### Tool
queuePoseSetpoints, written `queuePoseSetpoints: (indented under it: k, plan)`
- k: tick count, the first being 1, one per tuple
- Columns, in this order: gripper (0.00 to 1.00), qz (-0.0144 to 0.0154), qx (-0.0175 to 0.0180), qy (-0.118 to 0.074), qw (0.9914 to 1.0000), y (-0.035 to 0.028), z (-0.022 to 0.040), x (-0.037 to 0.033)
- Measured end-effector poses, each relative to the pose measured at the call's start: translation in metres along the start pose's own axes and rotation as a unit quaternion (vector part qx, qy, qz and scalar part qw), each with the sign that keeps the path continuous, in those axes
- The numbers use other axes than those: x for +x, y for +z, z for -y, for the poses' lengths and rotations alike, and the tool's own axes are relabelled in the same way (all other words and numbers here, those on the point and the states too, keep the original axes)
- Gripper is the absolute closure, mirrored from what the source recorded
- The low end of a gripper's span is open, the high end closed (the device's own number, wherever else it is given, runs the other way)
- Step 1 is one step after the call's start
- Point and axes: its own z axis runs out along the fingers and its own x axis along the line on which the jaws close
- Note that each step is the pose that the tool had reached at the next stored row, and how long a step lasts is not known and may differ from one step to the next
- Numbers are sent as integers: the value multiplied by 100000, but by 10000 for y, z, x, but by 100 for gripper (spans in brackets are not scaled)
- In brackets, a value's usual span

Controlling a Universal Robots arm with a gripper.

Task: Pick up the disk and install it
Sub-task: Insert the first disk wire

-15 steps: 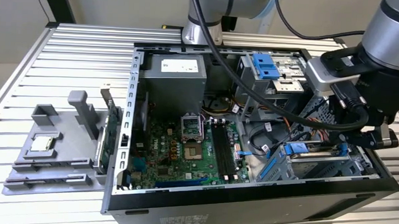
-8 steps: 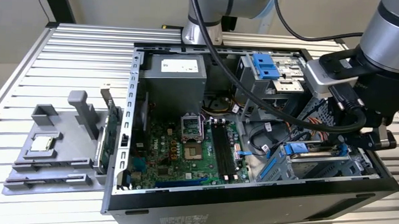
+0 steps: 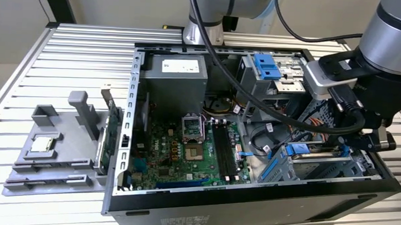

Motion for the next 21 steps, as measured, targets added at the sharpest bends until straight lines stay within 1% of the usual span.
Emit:
queuePoseSetpoints:
  k: [7,8,10,11,13,14,17,21]
  plan:
    - [100,-18,-1,12,100000,32,-17,0]
    - [100,32,-1,25,100000,33,-18,0]
    - [100,269,-18,137,100000,24,-17,1]
    - [100,371,-41,224,99999,10,-14,2]
    - [100,446,-67,333,99998,-32,-4,6]
    - [100,502,-68,374,99998,-35,-3,8]
    - [100,492,-71,507,99997,-33,-4,9]
    - [100,443,-69,738,99996,-8,-34,10]
